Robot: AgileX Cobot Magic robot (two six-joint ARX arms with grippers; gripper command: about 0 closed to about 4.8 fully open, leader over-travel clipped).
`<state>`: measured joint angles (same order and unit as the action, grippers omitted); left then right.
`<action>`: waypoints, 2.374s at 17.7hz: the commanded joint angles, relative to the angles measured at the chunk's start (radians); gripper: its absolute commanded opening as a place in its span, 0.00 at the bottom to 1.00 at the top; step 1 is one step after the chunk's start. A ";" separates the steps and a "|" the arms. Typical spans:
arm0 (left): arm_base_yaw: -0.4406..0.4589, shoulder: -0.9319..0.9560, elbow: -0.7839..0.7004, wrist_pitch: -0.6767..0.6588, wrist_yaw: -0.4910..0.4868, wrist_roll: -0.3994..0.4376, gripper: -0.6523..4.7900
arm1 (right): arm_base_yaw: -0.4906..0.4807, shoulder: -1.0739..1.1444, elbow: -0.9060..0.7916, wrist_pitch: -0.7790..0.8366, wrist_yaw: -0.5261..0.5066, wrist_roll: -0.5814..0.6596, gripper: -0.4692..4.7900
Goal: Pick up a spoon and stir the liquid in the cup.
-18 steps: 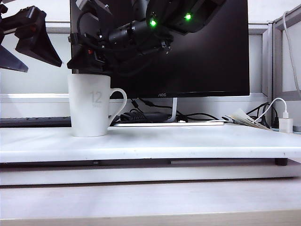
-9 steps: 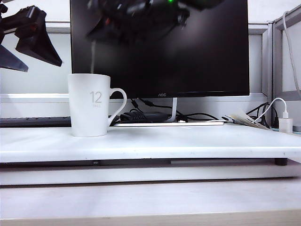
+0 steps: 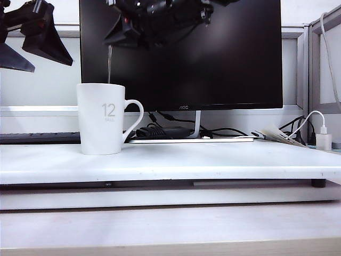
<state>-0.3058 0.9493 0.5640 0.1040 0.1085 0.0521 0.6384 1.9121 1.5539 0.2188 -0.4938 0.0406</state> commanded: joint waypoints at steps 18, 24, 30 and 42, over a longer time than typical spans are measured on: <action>0.001 0.000 0.003 0.015 -0.001 0.001 1.00 | -0.007 0.053 0.010 0.050 -0.056 0.011 0.08; 0.001 -0.001 0.003 0.016 -0.019 0.001 1.00 | -0.014 0.053 0.009 -0.048 -0.190 0.011 0.08; 0.001 -0.001 0.003 0.016 -0.019 0.001 1.00 | -0.028 0.053 0.010 -0.088 -0.053 -0.023 0.08; 0.001 0.000 0.003 0.016 -0.019 0.001 1.00 | -0.021 0.053 0.010 -0.134 -0.130 -0.015 0.08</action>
<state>-0.3058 0.9497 0.5640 0.1093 0.0929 0.0521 0.6163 1.9717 1.5562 0.1093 -0.6754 0.0284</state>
